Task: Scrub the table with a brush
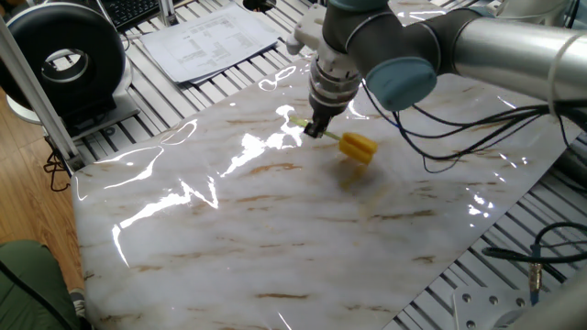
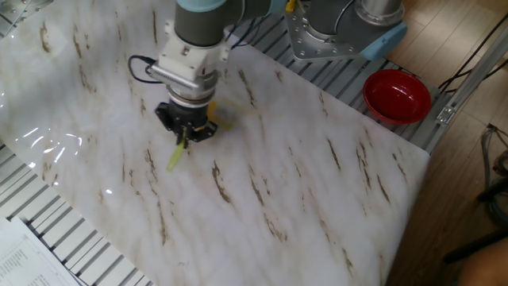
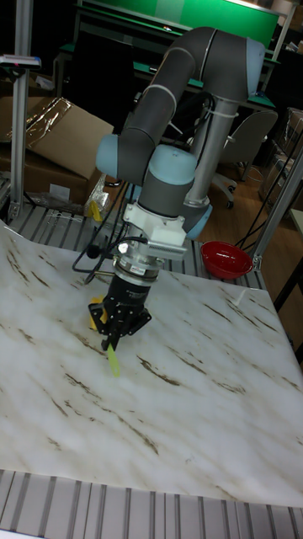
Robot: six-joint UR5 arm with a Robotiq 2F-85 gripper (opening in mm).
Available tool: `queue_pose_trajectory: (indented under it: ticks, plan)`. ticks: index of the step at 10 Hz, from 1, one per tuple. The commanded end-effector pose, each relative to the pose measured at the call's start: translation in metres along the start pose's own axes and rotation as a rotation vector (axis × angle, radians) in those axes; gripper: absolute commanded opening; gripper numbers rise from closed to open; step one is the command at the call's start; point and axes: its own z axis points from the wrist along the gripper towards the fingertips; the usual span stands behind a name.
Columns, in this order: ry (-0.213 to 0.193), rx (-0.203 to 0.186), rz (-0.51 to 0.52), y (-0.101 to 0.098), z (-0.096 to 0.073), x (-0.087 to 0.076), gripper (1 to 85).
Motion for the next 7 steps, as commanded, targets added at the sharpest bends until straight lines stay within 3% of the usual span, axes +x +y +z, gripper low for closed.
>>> queue_pose_trajectory:
  ticks: [1,3,4,7]
  plan:
    - [-0.023,0.037,-0.041,-0.022,0.015,0.002,1.0]
    - [-0.025,0.060,-0.060,-0.028,0.020,0.011,1.0]
    - [-0.040,0.051,-0.060,-0.025,0.022,0.012,1.0]
    - [-0.046,-0.023,0.004,-0.004,0.025,0.014,1.0]
